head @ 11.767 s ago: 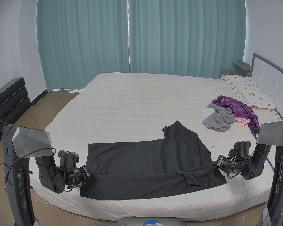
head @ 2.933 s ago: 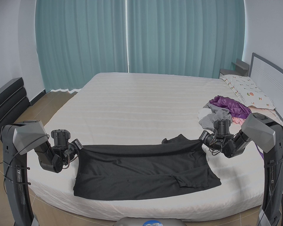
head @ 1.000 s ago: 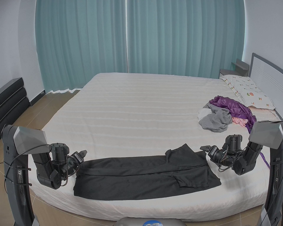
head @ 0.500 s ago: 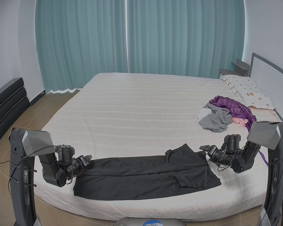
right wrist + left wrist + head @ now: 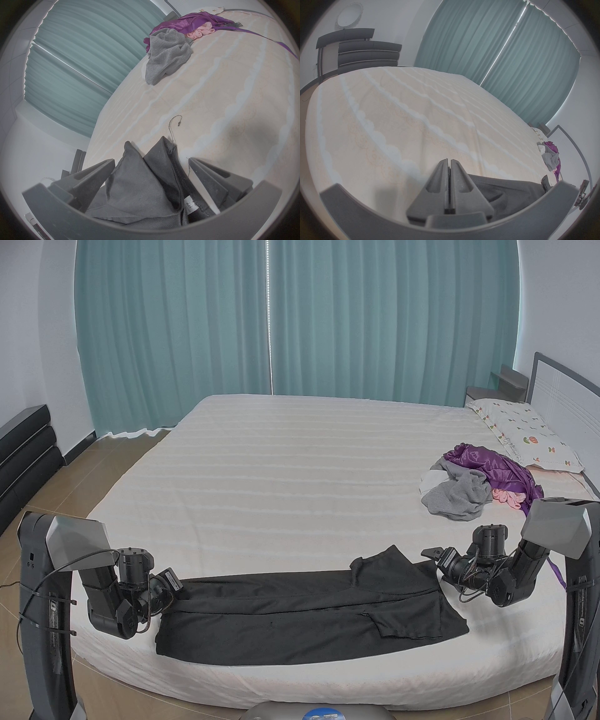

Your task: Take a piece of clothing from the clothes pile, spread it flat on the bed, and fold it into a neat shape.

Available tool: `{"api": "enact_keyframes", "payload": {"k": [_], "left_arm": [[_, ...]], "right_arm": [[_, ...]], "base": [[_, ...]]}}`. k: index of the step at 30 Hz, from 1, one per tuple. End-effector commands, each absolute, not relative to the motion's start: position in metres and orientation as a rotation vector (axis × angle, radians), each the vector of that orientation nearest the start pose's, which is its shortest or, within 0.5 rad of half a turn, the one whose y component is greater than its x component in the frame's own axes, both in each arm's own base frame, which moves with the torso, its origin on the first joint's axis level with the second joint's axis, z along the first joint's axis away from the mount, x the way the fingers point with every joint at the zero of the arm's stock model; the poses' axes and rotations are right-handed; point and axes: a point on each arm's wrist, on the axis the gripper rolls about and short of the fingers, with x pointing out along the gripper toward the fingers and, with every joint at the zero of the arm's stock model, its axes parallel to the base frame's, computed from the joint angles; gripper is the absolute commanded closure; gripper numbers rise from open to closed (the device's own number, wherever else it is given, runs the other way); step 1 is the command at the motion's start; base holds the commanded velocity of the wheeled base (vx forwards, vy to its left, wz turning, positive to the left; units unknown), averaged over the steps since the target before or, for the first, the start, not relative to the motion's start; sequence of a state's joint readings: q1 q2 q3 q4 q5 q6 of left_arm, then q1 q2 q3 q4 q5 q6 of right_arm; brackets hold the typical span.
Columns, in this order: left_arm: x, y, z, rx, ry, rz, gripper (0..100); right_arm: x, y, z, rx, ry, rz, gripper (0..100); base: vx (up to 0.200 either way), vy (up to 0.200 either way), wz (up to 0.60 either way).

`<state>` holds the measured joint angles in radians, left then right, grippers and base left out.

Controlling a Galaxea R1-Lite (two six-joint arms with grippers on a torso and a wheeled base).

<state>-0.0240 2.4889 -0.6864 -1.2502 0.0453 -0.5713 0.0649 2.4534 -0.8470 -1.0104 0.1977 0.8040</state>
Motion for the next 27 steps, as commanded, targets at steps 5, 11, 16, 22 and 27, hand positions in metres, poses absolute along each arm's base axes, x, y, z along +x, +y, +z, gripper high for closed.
{"api": "enact_keyframes", "payload": {"k": [5,11,16,22,27], "left_arm": [[0.360,-0.005,-0.057,-0.536,0.500,0.192,100],[0.362,-0.006,-0.058,-0.537,0.498,0.189,100],[0.362,-0.005,-0.057,-0.538,0.495,0.192,100],[0.361,-0.005,-0.058,-0.538,0.499,0.194,100],[0.361,-0.005,-0.058,-0.538,0.499,0.194,100]], "right_arm": [[0.402,0.033,-0.048,0.811,0.667,0.005,0],[0.420,0.034,-0.050,0.805,0.670,-0.006,0],[0.423,0.038,-0.053,0.788,0.688,-0.021,0],[0.416,0.037,-0.054,0.729,0.713,-0.027,0],[0.416,0.037,-0.057,0.677,0.704,-0.044,0]], "base": [[0.000,0.000,0.00],[0.000,0.000,0.00],[0.000,0.000,0.00],[0.000,0.000,0.00],[0.000,0.000,0.00]]}}
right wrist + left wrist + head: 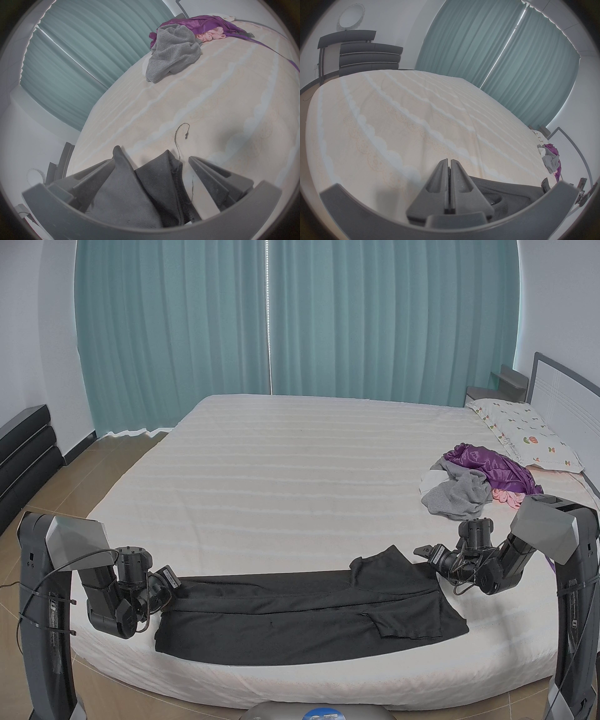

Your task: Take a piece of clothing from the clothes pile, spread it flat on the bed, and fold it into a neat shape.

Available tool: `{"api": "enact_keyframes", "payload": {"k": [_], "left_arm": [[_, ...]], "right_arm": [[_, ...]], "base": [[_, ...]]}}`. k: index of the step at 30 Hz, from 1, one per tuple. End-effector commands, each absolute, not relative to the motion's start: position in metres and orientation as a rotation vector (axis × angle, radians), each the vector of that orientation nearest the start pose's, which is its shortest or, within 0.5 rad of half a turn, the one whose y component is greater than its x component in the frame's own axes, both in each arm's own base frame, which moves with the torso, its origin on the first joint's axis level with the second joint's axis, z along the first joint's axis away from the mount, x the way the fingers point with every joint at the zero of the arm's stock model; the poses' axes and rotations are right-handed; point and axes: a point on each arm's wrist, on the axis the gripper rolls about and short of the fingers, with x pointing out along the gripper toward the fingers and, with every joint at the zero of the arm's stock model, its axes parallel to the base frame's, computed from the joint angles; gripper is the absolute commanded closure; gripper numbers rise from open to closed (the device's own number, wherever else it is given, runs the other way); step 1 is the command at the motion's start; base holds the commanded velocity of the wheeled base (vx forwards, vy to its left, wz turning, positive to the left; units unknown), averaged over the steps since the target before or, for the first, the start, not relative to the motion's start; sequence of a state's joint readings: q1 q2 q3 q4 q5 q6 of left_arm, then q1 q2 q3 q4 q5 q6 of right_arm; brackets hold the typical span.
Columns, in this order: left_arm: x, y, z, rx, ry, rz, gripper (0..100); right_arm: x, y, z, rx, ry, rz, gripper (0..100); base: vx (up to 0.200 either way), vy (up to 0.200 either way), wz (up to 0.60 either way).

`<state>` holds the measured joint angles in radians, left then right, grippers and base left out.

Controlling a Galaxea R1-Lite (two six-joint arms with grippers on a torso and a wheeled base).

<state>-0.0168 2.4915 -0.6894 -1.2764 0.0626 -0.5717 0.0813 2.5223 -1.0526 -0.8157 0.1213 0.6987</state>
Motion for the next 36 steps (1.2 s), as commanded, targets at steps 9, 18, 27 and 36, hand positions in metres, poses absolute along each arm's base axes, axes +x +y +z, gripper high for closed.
{"api": "enact_keyframes", "payload": {"k": [9,18,27,36], "left_arm": [[0.361,-0.005,-0.057,-0.538,0.495,0.192,100],[0.367,-0.003,-0.054,-0.540,0.469,0.197,100],[0.383,-0.004,-0.049,-0.586,0.404,0.205,100],[0.400,-0.007,-0.062,-0.584,0.388,0.194,100]], "right_arm": [[0.412,0.045,-0.060,0.663,0.723,-0.040,100],[0.413,0.032,-0.047,0.702,0.682,-0.063,100],[0.414,0.018,-0.036,0.792,0.649,-0.104,100],[0.415,0.024,-0.038,0.785,0.641,-0.095,100]], "base": [[0.000,0.000,0.00],[0.000,0.000,0.00],[0.000,0.000,0.00],[0.000,0.000,0.00]]}}
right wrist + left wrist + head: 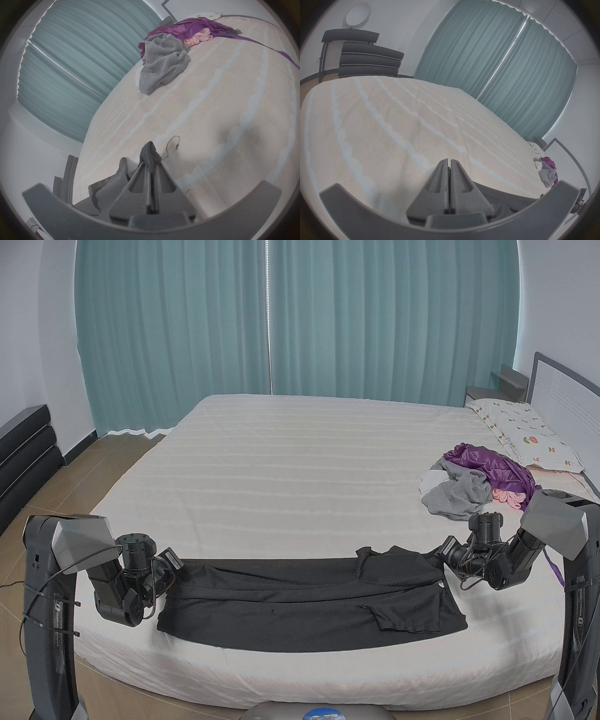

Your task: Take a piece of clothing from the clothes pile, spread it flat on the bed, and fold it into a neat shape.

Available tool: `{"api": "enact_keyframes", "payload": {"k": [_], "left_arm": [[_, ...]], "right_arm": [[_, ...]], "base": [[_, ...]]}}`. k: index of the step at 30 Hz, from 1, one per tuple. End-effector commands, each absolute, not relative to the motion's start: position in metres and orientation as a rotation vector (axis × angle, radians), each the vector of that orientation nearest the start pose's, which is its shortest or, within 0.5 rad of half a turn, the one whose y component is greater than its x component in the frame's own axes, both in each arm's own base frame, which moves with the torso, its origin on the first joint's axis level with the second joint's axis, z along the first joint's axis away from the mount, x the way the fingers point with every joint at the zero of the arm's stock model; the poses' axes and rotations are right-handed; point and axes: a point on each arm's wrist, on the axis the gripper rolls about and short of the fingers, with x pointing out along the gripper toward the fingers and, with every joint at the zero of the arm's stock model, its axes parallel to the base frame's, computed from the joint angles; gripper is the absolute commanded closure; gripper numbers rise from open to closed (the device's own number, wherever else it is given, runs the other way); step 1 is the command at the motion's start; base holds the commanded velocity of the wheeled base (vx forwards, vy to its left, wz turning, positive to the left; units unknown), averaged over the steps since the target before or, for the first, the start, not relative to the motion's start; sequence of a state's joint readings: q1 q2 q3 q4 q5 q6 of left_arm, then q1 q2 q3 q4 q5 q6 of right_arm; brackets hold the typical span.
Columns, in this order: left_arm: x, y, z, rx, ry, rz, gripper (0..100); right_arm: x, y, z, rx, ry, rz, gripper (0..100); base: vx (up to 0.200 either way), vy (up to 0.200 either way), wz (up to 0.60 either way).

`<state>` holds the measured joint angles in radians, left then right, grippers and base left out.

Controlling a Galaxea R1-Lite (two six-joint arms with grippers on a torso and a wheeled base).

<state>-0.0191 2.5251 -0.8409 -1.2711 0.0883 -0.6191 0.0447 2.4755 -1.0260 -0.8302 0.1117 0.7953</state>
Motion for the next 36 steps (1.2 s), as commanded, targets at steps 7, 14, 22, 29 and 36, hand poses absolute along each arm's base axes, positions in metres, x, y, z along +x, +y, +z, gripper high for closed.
{"api": "enact_keyframes", "payload": {"k": [7,14,22,29,36], "left_arm": [[0.402,-0.007,-0.063,-0.584,0.389,0.192,0],[0.402,-0.008,-0.062,-0.587,0.385,0.189,0],[0.385,-0.004,-0.040,-0.601,0.376,0.201,0],[0.338,0.002,0.001,-0.704,0.386,0.227,0],[0.306,-0.004,-0.012,-0.735,0.503,0.265,0]], "right_arm": [[0.412,0.025,-0.041,0.782,0.649,-0.095,100],[0.409,0.028,-0.041,0.783,0.660,-0.087,0],[0.390,0.023,-0.013,0.806,0.625,-0.086,0],[0.336,0.026,0.005,0.802,0.647,-0.084,0],[0.288,0.034,-0.006,0.788,0.728,-0.082,0]], "base": [[0.000,0.000,0.00],[0.000,0.000,0.00],[0.000,0.000,0.00],[0.000,0.000,0.00],[-0.086,0.000,0.00]]}}
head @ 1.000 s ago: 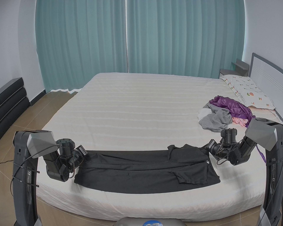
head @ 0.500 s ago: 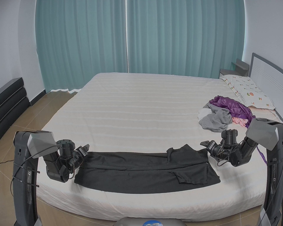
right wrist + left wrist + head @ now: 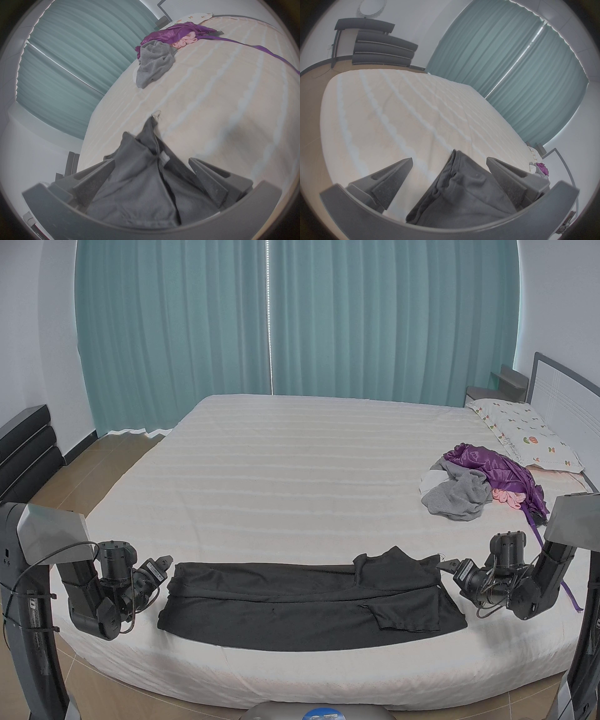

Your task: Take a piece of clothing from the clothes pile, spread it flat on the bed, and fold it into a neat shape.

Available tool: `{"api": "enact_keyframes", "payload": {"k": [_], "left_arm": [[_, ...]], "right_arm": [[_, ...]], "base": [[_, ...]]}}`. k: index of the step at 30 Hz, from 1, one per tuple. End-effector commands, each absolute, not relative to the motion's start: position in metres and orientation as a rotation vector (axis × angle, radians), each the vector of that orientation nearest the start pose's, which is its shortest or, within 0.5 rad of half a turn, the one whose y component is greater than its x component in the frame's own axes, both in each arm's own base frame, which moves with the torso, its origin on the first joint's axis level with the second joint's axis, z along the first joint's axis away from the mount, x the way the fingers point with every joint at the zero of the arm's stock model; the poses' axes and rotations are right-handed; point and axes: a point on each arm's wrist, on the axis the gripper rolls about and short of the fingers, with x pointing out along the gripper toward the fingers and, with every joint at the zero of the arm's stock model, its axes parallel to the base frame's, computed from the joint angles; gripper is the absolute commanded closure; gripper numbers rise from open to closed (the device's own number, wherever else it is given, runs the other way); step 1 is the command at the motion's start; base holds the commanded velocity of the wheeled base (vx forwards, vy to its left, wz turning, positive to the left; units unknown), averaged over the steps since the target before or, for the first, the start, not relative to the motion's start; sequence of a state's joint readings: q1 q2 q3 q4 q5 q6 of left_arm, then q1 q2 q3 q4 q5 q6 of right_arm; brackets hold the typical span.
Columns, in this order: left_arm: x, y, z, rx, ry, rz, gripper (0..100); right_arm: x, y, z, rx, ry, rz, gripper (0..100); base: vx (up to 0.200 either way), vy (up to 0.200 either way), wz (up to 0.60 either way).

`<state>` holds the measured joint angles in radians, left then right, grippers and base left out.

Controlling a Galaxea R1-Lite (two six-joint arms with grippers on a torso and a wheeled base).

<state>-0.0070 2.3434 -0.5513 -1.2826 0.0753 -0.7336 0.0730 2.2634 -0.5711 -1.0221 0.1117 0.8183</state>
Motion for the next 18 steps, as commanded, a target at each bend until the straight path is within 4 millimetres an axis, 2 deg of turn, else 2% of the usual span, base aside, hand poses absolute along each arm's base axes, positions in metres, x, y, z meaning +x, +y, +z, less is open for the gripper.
{"api": "enact_keyframes", "payload": {"k": [1,3,10,18], "left_arm": [[0.303,-0.005,-0.014,-0.740,0.515,0.269,0],[0.294,-0.007,-0.019,-0.765,0.554,0.283,0],[0.275,-0.021,-0.028,-0.764,0.666,0.239,0],[0.285,-0.034,-0.040,-0.740,0.675,0.208,0]], "right_arm": [[0.284,0.035,-0.007,0.790,0.737,-0.082,0],[0.277,0.039,-0.009,0.823,0.733,-0.079,0],[0.270,0.047,-0.016,0.868,0.763,-0.108,0],[0.265,0.047,-0.018,0.868,0.776,-0.130,0]], "base": [[-0.200,0.000,0.00],[-0.200,0.000,0.00],[0.000,0.000,0.00],[0.000,0.000,0.00]]}}
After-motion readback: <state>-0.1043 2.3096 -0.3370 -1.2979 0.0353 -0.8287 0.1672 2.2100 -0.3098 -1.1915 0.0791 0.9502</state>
